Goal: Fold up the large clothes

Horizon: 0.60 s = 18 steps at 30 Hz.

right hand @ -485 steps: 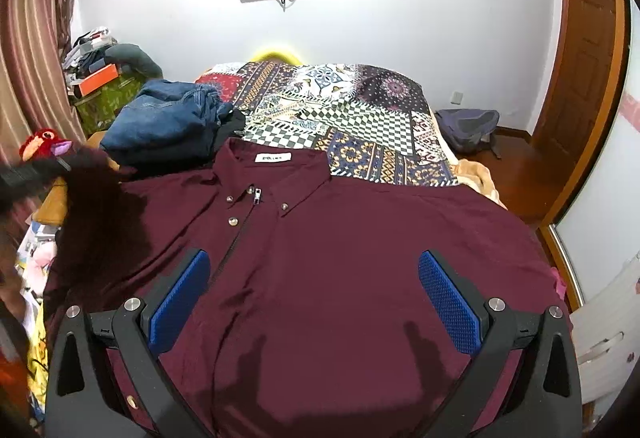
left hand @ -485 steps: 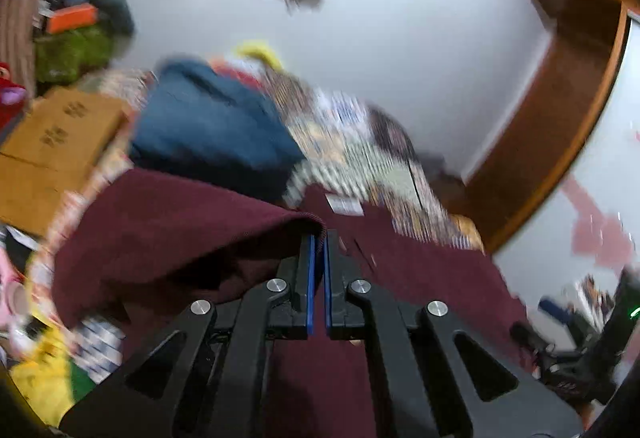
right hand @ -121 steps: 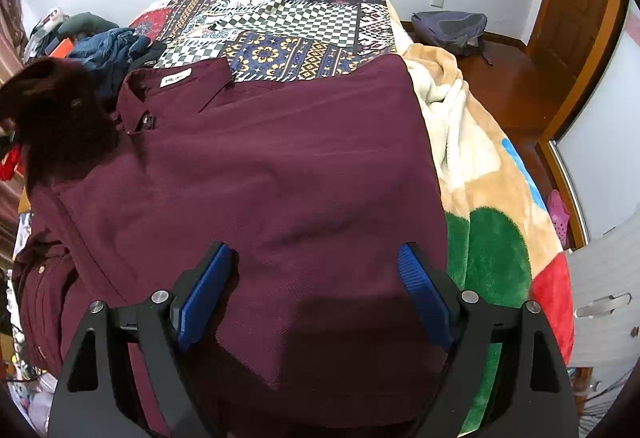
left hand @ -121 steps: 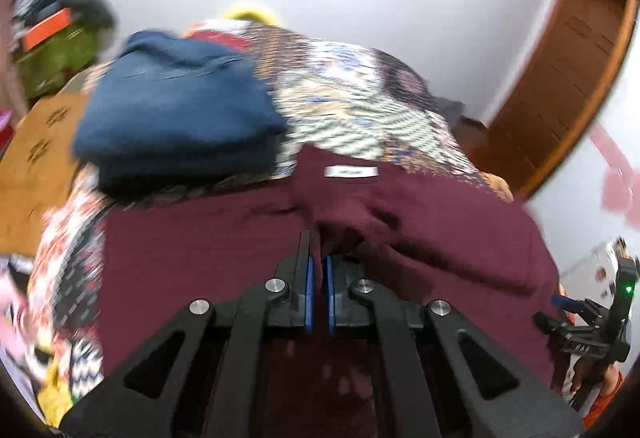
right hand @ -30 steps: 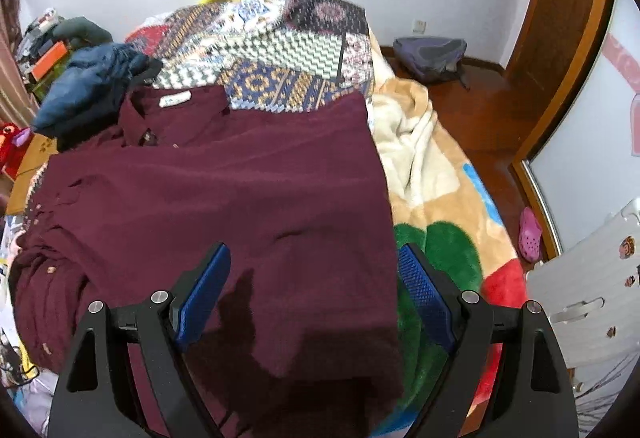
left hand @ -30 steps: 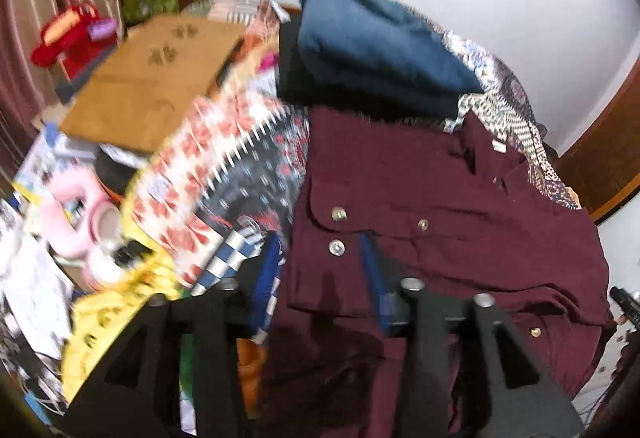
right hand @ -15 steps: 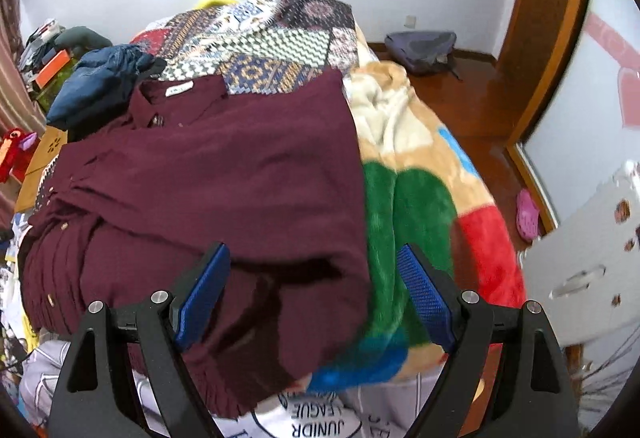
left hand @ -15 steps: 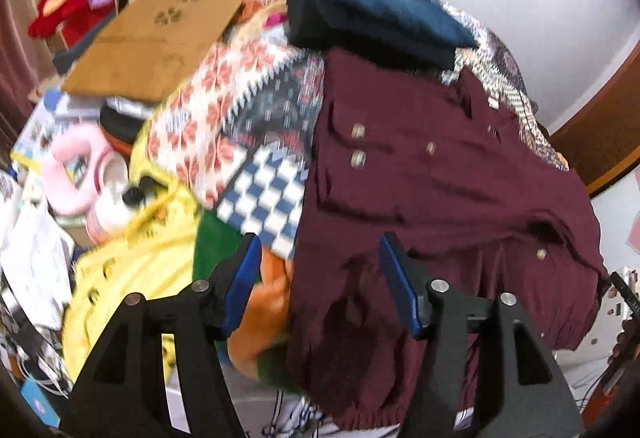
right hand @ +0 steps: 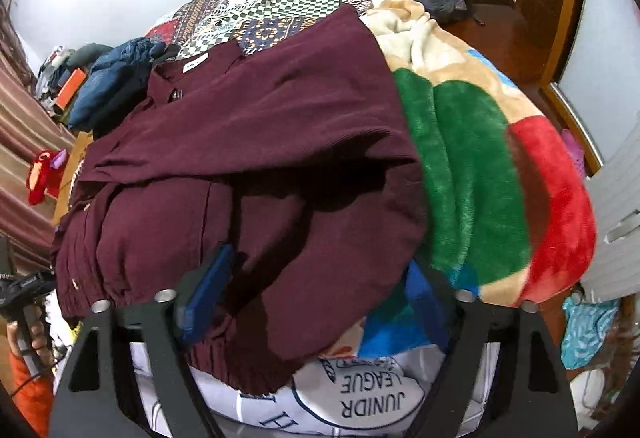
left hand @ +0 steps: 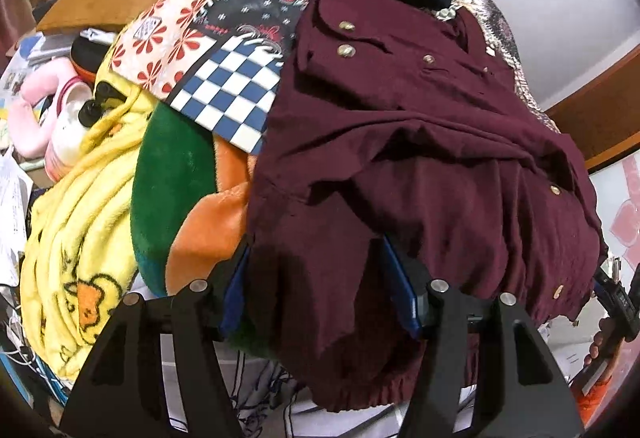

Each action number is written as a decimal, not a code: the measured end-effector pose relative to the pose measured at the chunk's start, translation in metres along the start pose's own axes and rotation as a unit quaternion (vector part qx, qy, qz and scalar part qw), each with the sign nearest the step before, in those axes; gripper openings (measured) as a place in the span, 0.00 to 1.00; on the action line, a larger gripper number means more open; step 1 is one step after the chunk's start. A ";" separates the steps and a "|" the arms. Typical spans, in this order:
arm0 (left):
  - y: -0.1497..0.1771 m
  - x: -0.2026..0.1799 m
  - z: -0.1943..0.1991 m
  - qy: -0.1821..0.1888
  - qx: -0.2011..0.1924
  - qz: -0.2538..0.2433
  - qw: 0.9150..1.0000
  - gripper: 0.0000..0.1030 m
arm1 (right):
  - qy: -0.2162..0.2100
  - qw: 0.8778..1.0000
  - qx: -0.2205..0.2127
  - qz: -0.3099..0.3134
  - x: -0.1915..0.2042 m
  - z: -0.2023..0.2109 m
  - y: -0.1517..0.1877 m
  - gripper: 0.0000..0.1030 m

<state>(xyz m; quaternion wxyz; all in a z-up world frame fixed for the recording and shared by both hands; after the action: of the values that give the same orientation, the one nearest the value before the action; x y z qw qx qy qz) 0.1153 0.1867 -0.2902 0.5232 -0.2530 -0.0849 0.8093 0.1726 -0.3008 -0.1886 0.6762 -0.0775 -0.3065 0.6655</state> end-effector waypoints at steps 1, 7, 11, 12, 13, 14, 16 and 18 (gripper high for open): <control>0.000 -0.002 0.001 0.000 -0.004 -0.005 1.000 0.48 | -0.008 1.000 -0.002 -0.002 0.002 0.000 -0.001 0.47; -0.010 -0.019 0.018 -0.010 -0.041 -0.049 0.998 0.09 | -0.013 0.999 -0.039 0.018 0.014 0.011 -0.016 0.12; -0.025 -0.029 0.029 -0.001 -0.064 -0.056 0.996 0.06 | -0.027 0.997 -0.065 0.027 0.024 0.019 -0.032 0.10; -0.030 -0.032 0.031 0.001 -0.070 -0.056 0.996 0.06 | -0.030 0.997 -0.070 0.029 0.027 0.020 -0.037 0.09; -0.035 -0.035 0.033 0.005 -0.076 -0.056 0.996 0.06 | -0.034 0.996 -0.078 0.031 0.032 0.022 -0.044 0.09; -0.042 -0.038 0.036 0.008 -0.083 -0.058 0.995 0.05 | -0.038 0.995 -0.082 0.034 0.035 0.022 -0.049 0.09; -0.051 -0.044 0.042 0.012 -0.096 -0.062 0.993 0.05 | -0.044 0.994 -0.095 0.041 0.042 0.024 -0.063 0.08; -0.066 -0.050 0.047 0.015 -0.111 -0.065 0.992 0.05 | -0.048 0.992 -0.105 0.045 0.047 0.025 -0.075 0.08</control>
<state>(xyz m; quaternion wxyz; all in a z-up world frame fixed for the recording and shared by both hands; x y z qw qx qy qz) 0.1612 0.1771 -0.2072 0.5449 -0.3153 -0.1828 0.7551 0.2199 -0.2715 -0.1158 0.6183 -0.1294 -0.4034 0.6620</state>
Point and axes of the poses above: each gripper's, at about its wrist camera, not at the fingertips, and z roughly against the way its jaws point, x to its left, y to its underside, the point moved 5 cm from there along -z, roughly the way its jaws point, and after that the axes turned 5 degrees about -x, right-handed, at the moved point
